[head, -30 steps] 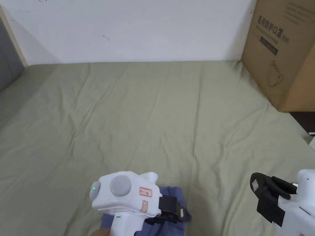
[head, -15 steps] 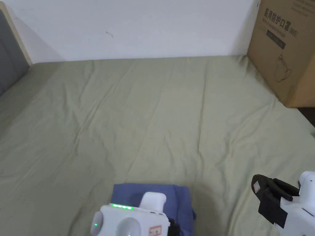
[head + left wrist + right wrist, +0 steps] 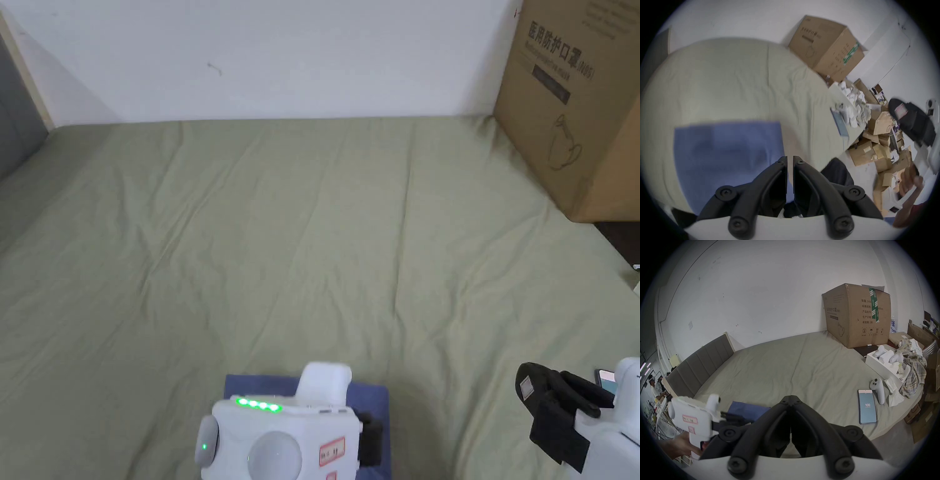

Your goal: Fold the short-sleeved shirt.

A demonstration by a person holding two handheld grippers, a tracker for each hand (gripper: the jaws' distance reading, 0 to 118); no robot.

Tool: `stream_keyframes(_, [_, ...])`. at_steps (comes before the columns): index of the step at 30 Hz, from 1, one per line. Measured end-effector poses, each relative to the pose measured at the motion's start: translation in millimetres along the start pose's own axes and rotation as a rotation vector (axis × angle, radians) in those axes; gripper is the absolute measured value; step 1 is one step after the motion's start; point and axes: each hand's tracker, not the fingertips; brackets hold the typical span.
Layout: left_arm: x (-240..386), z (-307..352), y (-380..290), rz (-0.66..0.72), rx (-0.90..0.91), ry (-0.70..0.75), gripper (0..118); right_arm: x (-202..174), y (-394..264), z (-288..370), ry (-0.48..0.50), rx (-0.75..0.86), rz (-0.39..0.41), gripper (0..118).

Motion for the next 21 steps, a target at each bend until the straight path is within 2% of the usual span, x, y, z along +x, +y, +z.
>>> stream_keyframes(3, [1.1,-17.8,19.5,-0.046,0.042,0.077,7,-0.6,-0.3,-1.6,0.009,-0.004,-0.018,0])
stream_keyframes(5, [-4.3,-41.3,24.4,-0.004,-0.009,0.079,7,-3.8,-1.7,-0.8,0.011,-0.005,-0.011,0])
stream_keyframes(7, [-11.3,-66.8,23.3,0.062,-0.070,0.012,7,-6.3,-3.4,0.5,0.010,-0.007,0.002,0])
stream_keyframes(11, [-11.1,-112.5,8.6,-0.005,-0.142,0.136,7,-6.0,-5.7,1.5,0.013,-0.023,0.007,0])
stream_keyframes(13, [-20.4,-126.4,3.5,0.043,-0.187,0.110,7,-5.8,-6.9,2.7,0.011,-0.027,0.017,0])
stream_keyframes(15, [-26.7,-125.7,6.6,0.105,-0.143,0.076,7,-5.7,-8.1,3.1,0.005,-0.029,0.022,0])
stream_keyframes(19, [-23.3,-109.5,16.6,0.130,-0.138,0.058,7,-8.0,-10.3,-0.1,0.013,-0.042,0.019,0])
stream_keyframes(21, [-20.3,-75.1,18.0,0.166,-0.042,-0.048,7,-13.2,-12.0,-2.5,0.029,-0.038,0.032,0])
